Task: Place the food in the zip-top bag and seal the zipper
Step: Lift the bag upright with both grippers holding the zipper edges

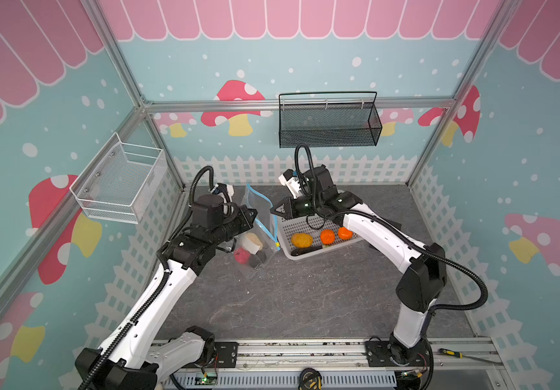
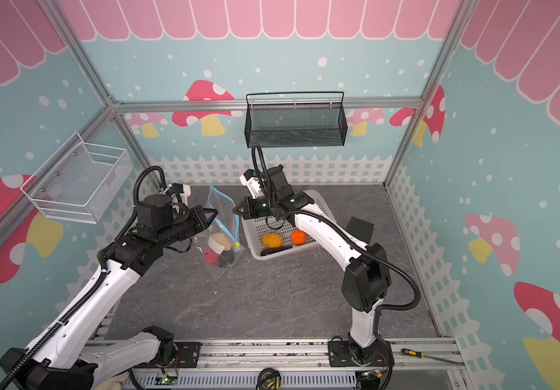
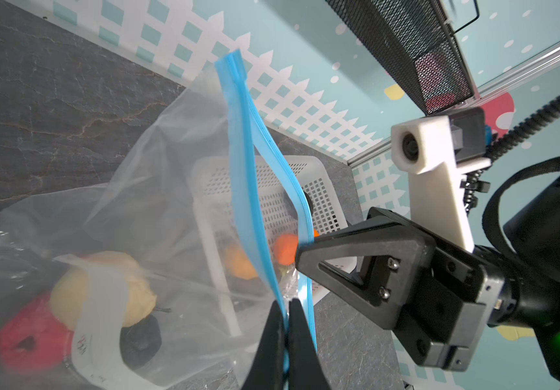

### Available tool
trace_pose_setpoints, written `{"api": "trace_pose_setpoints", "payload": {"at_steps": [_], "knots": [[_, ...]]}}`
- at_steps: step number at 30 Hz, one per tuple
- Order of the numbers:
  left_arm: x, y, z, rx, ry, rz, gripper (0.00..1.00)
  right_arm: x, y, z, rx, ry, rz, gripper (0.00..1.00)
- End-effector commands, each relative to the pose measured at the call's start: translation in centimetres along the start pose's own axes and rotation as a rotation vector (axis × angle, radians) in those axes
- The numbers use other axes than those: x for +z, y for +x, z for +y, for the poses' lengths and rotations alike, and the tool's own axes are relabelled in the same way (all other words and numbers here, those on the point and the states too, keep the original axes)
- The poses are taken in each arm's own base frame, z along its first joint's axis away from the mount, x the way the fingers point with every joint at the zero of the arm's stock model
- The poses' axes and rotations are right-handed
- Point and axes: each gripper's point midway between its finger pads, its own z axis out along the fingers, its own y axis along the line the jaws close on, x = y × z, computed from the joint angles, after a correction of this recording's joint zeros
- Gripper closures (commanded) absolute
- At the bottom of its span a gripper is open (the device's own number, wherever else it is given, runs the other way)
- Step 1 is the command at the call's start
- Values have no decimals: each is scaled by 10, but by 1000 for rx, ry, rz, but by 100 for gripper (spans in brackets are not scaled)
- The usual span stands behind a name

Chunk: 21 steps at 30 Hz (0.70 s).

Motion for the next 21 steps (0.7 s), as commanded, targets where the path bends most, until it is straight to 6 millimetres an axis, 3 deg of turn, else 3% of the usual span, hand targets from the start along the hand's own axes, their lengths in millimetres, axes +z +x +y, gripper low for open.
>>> {"api": "trace_pose_setpoints", "payload": {"at_steps": [1,8,10,21], "knots": [[-17,-16,-6,1,-1,-55,100,9,4,-3,-4,19,34,98],[-24,-23,0,-22,-16,-79,100,5,-6,11,-28,8,19,99],[-27,-26,4,-28,-32,-89,100,16,-2,2,-16,16,40,99],[-58,-59,26,-37,-112,-180,100,32,-5,16,-36,-48,47,98]]}}
